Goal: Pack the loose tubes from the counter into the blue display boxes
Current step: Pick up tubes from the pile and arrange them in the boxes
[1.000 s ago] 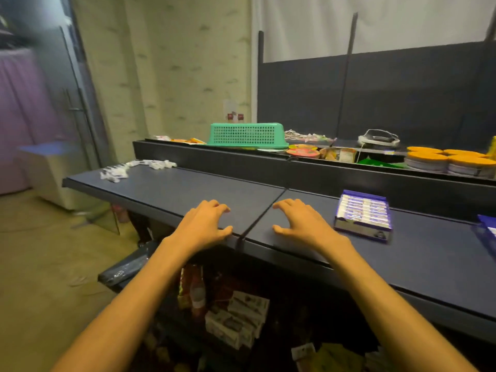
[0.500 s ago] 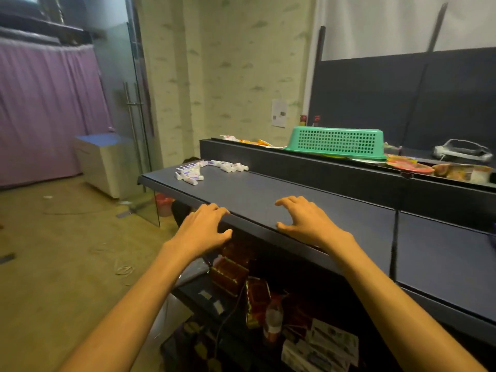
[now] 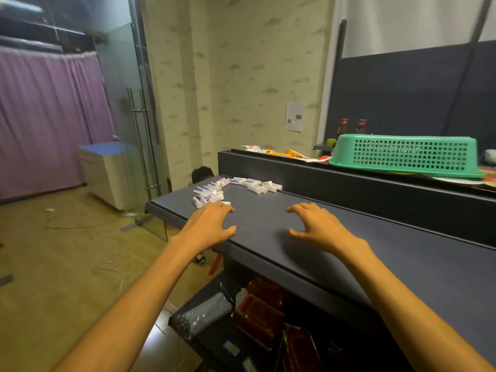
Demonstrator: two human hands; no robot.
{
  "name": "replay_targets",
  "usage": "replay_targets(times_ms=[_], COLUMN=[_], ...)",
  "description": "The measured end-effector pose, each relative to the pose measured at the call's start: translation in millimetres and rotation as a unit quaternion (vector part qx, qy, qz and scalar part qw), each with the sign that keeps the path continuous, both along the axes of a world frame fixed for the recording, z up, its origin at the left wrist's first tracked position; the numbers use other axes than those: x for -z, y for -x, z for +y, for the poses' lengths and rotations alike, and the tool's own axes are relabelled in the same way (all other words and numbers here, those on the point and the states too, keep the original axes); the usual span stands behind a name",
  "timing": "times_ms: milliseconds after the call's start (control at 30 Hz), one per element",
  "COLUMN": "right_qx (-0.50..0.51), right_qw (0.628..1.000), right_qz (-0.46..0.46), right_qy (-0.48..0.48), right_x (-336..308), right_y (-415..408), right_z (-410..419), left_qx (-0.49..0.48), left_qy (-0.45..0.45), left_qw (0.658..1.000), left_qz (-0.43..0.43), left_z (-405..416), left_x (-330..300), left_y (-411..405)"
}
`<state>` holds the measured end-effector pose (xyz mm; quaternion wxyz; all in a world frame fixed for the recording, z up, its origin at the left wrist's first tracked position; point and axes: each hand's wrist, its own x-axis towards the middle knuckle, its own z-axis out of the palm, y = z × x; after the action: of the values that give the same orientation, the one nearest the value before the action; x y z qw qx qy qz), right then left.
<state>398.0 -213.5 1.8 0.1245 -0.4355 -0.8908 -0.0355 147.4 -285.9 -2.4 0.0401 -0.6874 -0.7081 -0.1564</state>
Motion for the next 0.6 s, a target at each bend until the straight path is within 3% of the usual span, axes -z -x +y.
replay_targets(times_ms=[300, 600], right_qx=[0.032, 0.117], right_qw=[0.999, 0.992], right_qz=[-0.011, 0.04], right_qy=[0.018, 0.016], right_x=[-7, -10], right_y=[51, 107], right_z=[68, 95], left_qx=[0.005, 0.155], left_qy=[0.013, 0.093], left_qw=[1.0, 0.984], left_qz=[-0.024, -0.013], left_z=[101, 176], left_x=[2, 4], left_y=[75, 113])
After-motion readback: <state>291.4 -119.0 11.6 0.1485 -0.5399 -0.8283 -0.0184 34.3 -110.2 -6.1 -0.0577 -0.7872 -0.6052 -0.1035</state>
